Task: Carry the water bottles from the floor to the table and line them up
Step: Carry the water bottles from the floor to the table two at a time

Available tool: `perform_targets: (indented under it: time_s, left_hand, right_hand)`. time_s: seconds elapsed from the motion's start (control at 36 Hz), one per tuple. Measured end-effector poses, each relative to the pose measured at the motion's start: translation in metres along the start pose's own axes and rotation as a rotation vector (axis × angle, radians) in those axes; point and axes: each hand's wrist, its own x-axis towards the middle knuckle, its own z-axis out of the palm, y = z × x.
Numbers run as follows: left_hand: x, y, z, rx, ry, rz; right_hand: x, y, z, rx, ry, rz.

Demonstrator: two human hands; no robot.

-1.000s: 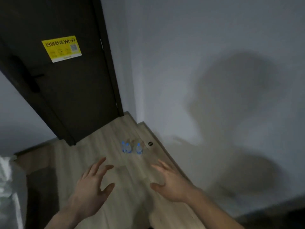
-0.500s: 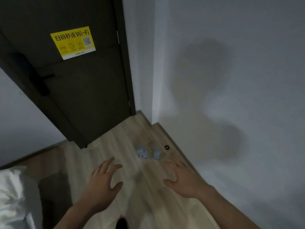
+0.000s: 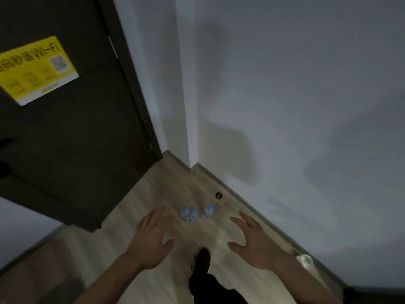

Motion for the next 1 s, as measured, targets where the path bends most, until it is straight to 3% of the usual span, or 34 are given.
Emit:
perform_targets:
  time_s: [0.44,0.67,0.83,1.0]
  left_hand:
    - [0.174,-0.08,-0.031,0.089,-0.22,-0.023]
    - [0.266,-0.131,-0.021,0.159,-0.367,0.107]
    - [0.35,-0.164,0.018,0.195,-0.535,0.185]
    - [0.431,-0.197,0.107,0.253,-0.622,0.23]
  right_hand:
    - [0.187,-0.038,-0.017,0.005,-0.106,0.13]
    - [0.257,-0.057,-0.008,0.034,-0.162,0.279]
    - [0.318,-0.055,0.031,0.129,-0.166,0.406]
    - [0.398,-0.021,0.102,0.186,-0.206,0.502]
